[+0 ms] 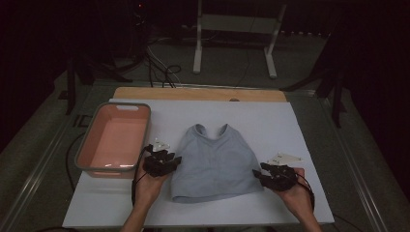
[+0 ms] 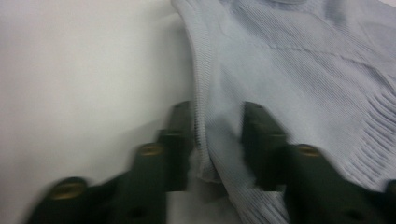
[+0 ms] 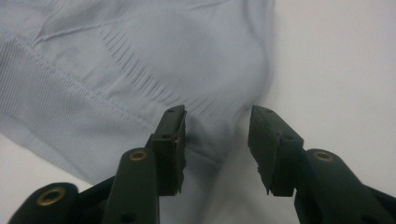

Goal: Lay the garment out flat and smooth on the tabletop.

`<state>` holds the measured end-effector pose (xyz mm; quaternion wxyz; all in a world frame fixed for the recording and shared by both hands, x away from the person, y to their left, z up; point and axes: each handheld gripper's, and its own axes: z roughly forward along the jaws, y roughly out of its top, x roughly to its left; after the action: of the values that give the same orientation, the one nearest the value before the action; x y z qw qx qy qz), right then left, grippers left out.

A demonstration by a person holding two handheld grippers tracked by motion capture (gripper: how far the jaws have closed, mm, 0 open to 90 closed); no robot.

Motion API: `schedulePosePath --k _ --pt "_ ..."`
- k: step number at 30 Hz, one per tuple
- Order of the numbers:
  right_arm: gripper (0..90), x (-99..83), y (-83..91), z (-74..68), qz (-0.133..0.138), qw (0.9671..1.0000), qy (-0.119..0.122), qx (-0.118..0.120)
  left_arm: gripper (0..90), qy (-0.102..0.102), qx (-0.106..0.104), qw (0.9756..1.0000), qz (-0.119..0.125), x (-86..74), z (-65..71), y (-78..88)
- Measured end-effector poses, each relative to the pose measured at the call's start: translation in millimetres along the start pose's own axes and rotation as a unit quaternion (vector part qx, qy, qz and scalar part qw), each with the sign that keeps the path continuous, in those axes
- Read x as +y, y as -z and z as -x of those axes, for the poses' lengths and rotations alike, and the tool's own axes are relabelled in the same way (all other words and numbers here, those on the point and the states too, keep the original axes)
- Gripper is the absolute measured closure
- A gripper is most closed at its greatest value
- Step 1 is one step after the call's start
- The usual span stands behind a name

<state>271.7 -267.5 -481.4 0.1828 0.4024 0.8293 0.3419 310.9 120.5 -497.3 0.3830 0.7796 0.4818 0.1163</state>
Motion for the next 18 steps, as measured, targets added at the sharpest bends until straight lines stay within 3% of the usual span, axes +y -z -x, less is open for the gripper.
schedulePosePath --k 2,5,8,13,16,18 --pt "68.7 -0.2 -3.4 -0.2 -0.009 0.9999 0.003 0.009 80.2 -0.002 -0.007 1.0000 0.005 1.0 -0.6 2.9" --pt "86.7 -0.2 -4.5 -1.9 -0.016 0.9998 0.014 0.001 85.6 -0.005 -0.018 0.9997 0.016 2.5 -1.1 8.6" --pt "88.2 0.6 -0.8 -1.1 -0.013 0.9996 0.020 -0.015 86.4 -0.014 -0.029 0.9993 0.021 2.3 0.0 13.4" --pt "88.9 1.4 8.3 7.3 0.002 0.9987 0.012 -0.050 86.6 -0.027 -0.040 0.9986 0.023 0.3 0.7 17.9" --pt "88.9 0.4 10.3 12.9 0.005 0.9981 0.004 -0.062 85.0 -0.031 -0.059 0.9975 0.024 -1.5 1.6 18.3" --pt "88.9 -0.4 10.9 14.9 0.004 0.9977 0.003 -0.067 81.8 -0.038 -0.056 0.9975 0.018 -3.1 2.4 18.2"
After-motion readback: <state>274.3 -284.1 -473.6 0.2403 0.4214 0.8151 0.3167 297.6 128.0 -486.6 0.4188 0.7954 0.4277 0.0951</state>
